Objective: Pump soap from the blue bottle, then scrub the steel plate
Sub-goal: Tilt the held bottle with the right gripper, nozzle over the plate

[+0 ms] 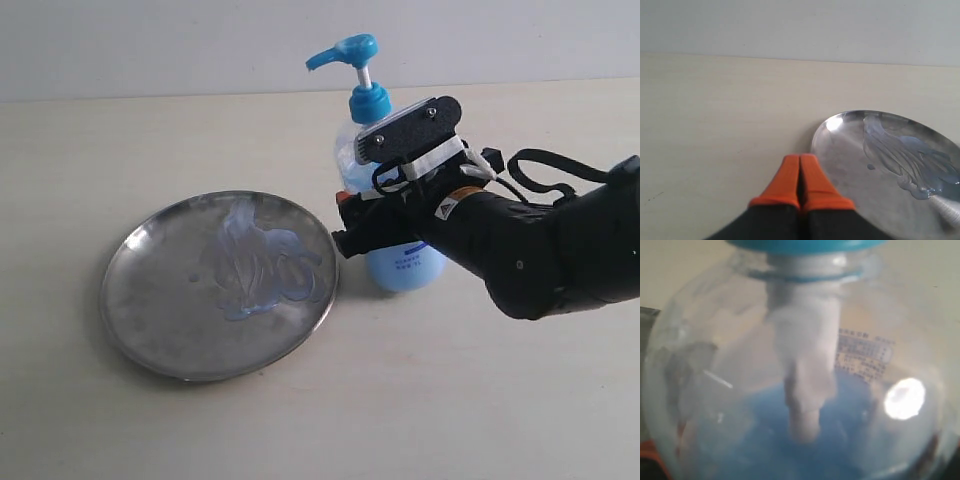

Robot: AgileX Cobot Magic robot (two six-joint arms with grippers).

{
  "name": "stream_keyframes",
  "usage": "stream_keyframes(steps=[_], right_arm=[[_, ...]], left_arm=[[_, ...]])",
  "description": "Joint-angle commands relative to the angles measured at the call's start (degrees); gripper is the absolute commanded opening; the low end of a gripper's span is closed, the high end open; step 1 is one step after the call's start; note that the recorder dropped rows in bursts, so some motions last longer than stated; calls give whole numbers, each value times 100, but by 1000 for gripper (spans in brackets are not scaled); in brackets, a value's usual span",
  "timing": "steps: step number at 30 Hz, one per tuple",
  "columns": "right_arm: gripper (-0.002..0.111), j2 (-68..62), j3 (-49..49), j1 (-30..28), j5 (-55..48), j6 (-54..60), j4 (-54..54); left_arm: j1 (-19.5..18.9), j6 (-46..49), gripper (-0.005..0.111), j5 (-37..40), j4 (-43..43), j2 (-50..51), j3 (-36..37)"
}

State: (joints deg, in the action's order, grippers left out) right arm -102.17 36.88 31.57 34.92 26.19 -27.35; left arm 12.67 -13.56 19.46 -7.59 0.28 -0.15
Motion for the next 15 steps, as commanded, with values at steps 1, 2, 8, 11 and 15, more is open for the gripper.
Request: stream_keyframes(steps=[1,2,8,11,15], right_arm=[[0,244,-60,389,56,70,-116],[0,238,-60,473,56,70,-129],[0,225,-60,547,54,112,-404],[0,225,-60,547,79,112,-404],[0,225,-60,547,79,112,-418]], left_arm=[[-15,-13,0,-30,10,-28,15],[-15,-13,0,-30,10,-28,15],[-15,-13,0,-30,10,-28,15],[-15,-13,0,-30,10,-28,15],[-15,-13,0,-30,10,-28,15]])
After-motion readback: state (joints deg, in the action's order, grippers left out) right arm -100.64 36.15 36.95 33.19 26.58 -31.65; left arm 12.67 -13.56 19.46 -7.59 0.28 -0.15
